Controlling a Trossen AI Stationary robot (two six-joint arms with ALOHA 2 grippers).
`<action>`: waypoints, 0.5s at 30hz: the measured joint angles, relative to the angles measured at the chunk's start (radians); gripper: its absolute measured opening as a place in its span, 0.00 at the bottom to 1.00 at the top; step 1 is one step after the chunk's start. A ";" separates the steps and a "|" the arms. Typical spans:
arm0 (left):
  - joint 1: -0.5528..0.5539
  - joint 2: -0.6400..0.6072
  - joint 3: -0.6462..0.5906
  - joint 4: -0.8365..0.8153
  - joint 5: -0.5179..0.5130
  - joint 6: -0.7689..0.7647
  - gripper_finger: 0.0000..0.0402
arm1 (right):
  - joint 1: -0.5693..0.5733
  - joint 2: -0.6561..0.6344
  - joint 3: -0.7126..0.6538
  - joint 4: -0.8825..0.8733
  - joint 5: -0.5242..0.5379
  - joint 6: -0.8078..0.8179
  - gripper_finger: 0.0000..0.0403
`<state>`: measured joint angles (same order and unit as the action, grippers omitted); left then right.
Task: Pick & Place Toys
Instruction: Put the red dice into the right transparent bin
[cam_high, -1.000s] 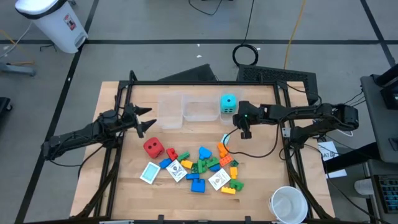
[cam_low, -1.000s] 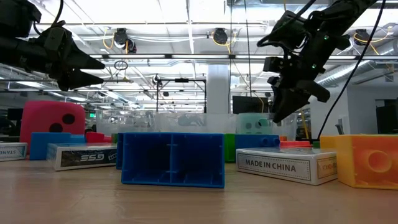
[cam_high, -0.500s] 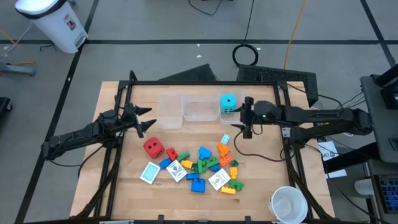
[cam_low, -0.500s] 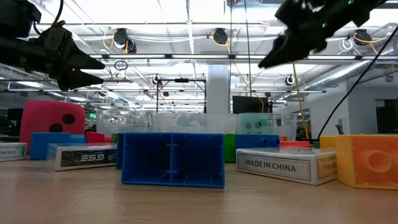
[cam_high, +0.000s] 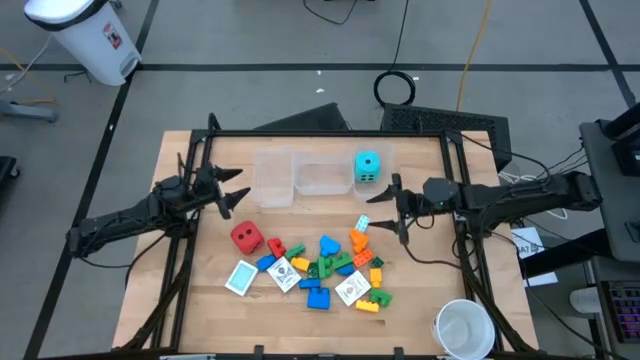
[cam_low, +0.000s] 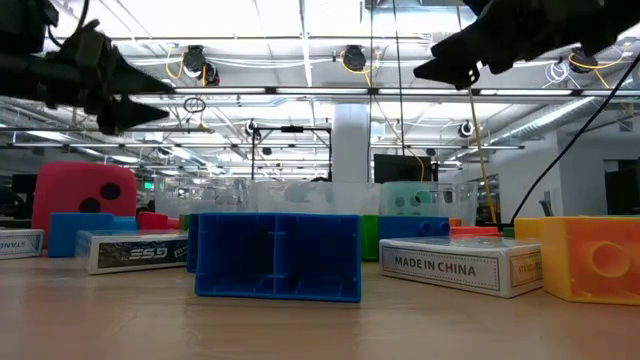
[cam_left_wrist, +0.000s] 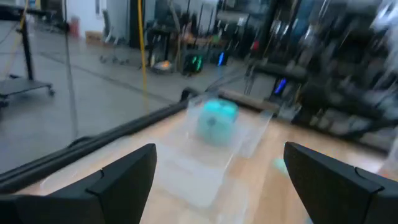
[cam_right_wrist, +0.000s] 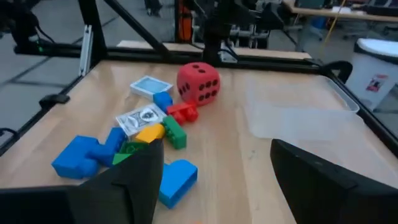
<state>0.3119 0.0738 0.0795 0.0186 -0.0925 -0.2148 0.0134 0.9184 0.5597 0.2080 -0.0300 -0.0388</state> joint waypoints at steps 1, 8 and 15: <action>0.000 0.000 0.000 0.027 0.009 -0.048 0.89 | 0.002 0.000 -0.013 0.025 0.002 0.001 0.65; 0.000 0.000 0.000 0.061 0.023 -0.296 0.89 | 0.001 0.000 -0.045 0.125 0.004 -0.003 0.65; 0.001 0.000 0.000 0.063 0.029 -0.340 0.89 | 0.000 0.000 -0.045 0.121 0.007 -0.031 0.65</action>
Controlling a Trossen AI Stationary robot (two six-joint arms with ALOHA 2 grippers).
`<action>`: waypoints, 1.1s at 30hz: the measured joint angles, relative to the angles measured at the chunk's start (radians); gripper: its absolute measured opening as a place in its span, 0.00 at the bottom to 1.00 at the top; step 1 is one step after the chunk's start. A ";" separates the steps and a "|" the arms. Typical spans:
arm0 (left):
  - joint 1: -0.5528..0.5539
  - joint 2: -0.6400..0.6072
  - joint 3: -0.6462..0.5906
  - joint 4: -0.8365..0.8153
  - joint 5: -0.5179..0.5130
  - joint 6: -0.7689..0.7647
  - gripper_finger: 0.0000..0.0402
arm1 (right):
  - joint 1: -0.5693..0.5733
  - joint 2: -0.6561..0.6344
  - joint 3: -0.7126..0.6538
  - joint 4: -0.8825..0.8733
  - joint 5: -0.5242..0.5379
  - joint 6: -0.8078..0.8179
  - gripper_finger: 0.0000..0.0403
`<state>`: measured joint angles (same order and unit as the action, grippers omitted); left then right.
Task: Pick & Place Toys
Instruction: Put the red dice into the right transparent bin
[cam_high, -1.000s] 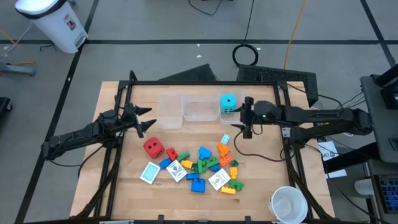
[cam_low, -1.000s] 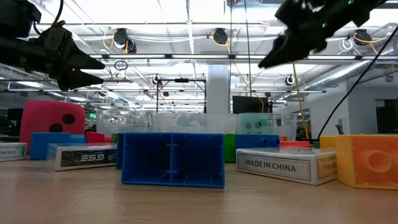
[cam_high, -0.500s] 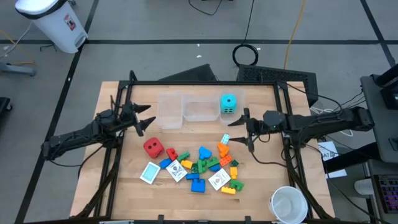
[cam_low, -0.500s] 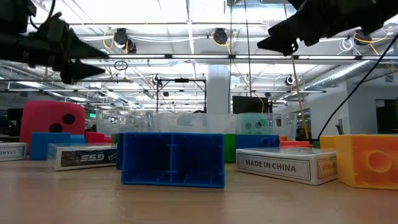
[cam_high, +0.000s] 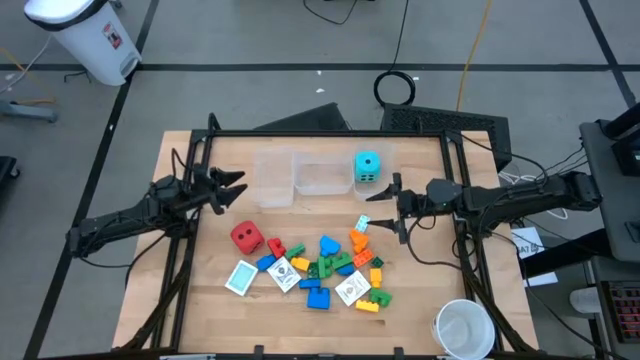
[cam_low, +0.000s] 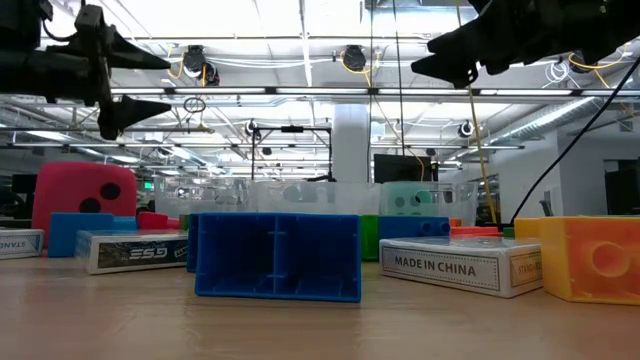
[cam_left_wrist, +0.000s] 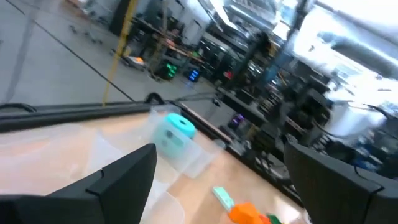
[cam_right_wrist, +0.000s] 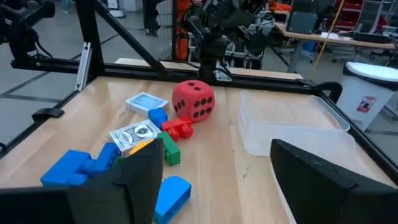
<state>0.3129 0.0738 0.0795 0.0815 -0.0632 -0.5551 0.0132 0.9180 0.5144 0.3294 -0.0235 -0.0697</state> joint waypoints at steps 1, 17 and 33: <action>0.000 0.000 0.000 0.000 -0.023 -0.019 0.89 | 0.000 0.000 0.000 0.000 0.000 0.000 0.65; -0.096 0.114 0.055 0.130 0.170 -0.153 0.89 | 0.000 0.000 0.000 0.037 0.000 -0.051 0.65; -0.713 1.067 0.987 -0.792 -0.355 0.141 0.89 | 0.000 0.000 0.000 0.035 0.000 -0.081 0.65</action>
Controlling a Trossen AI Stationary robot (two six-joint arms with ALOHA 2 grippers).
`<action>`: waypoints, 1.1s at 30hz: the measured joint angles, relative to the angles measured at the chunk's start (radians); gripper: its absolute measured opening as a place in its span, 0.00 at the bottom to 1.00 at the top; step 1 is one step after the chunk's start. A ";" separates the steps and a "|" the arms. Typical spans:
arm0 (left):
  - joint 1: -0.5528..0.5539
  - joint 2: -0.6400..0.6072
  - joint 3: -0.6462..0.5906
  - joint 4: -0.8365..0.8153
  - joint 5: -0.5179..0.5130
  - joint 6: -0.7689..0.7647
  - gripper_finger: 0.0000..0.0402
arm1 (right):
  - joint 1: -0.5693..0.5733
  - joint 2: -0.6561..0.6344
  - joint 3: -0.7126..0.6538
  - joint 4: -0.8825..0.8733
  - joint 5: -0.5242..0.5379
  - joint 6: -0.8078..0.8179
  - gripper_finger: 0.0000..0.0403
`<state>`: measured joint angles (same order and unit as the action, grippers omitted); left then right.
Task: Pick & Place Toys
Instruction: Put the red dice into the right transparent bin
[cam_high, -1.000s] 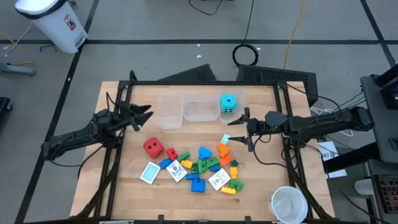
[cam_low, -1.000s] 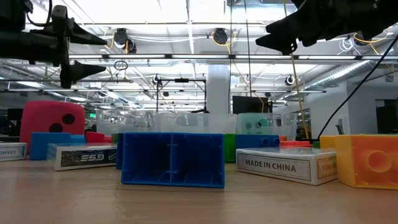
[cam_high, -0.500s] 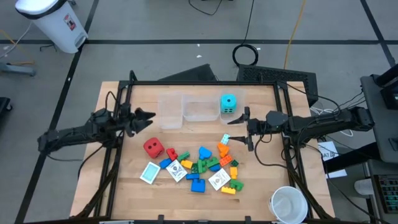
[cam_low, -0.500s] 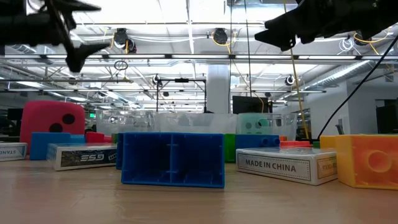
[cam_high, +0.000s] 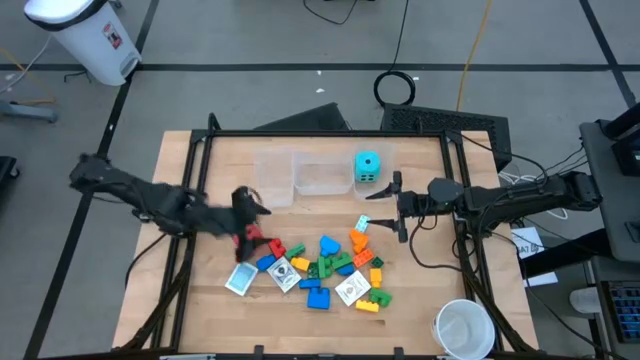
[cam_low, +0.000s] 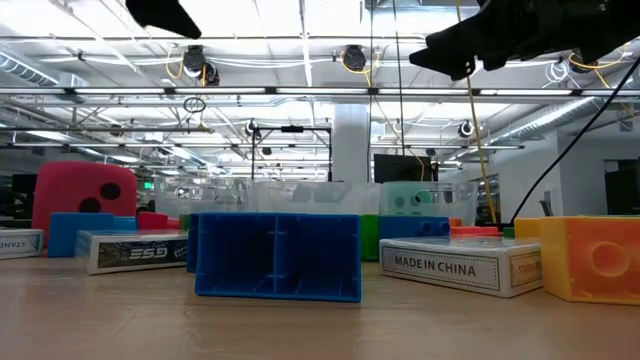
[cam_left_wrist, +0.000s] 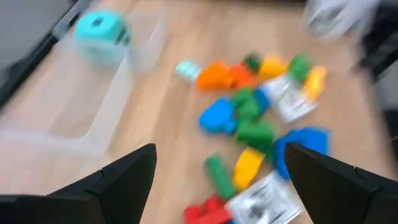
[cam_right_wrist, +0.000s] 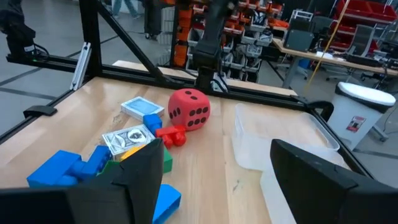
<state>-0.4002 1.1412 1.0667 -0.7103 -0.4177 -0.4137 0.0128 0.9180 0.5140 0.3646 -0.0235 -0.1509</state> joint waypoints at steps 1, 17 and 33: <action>-0.024 0.062 0.055 -0.075 -0.034 -0.031 0.89 | 0.000 0.000 0.000 -0.003 0.000 0.000 0.65; -0.092 0.774 0.367 -0.839 0.134 -0.738 0.89 | 0.000 0.000 0.000 -0.010 0.000 -0.042 0.65; -0.043 0.809 0.255 -0.833 0.279 -0.846 0.87 | 0.002 0.000 0.000 -0.010 -0.006 -0.045 0.65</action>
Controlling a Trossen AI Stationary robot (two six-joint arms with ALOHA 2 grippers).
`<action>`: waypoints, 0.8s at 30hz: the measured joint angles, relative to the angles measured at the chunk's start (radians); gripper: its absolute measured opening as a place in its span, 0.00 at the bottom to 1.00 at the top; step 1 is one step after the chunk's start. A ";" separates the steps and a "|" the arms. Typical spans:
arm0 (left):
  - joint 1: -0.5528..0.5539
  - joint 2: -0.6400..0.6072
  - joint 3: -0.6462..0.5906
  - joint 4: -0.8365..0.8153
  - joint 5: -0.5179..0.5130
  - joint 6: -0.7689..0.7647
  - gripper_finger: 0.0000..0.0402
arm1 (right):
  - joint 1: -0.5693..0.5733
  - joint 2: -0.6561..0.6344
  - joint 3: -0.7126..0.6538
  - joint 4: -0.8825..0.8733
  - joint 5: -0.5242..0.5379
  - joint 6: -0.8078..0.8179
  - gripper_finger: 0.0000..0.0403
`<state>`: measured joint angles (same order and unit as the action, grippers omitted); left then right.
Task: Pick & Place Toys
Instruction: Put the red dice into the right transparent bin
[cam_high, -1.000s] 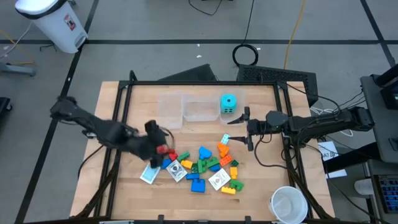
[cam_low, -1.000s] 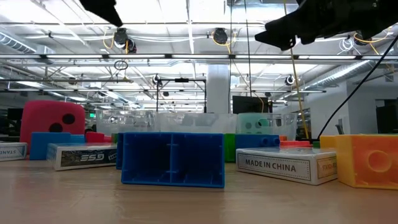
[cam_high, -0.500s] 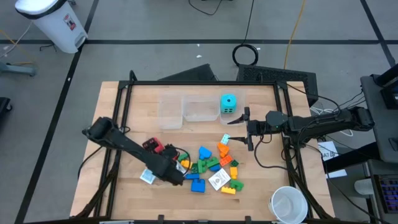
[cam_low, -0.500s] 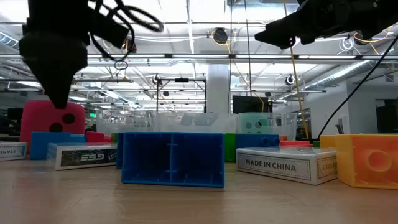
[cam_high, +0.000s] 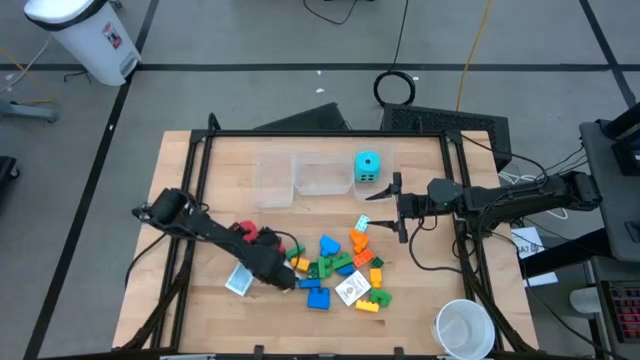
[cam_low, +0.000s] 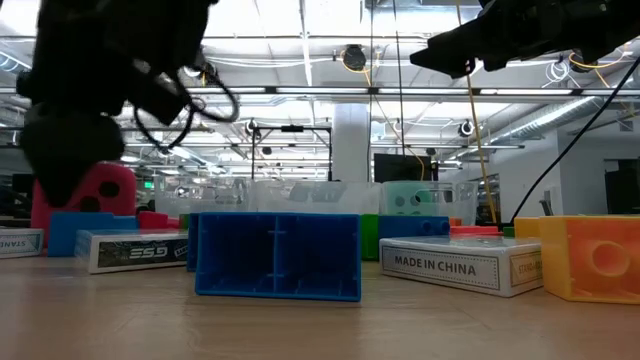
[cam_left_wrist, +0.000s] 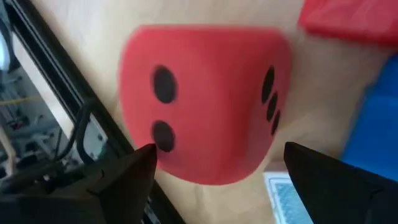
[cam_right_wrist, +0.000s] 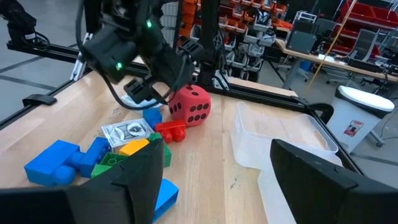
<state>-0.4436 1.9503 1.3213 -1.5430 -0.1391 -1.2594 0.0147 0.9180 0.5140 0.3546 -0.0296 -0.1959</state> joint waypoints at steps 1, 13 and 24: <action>-0.001 -0.001 -0.018 0.017 0.009 0.001 0.85 | 0.000 0.000 0.000 0.000 0.001 0.000 0.65; -0.001 -0.003 -0.075 0.078 0.020 0.004 0.48 | 0.000 0.000 0.000 0.010 0.001 0.026 0.65; -0.006 -0.101 0.012 -0.003 -0.079 -0.026 0.47 | 0.000 0.000 0.000 0.000 0.001 0.027 0.65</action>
<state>-0.4493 1.8495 1.3332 -1.5465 -0.2179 -1.2855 0.0147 0.9184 0.5140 0.3541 -0.0284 -0.1692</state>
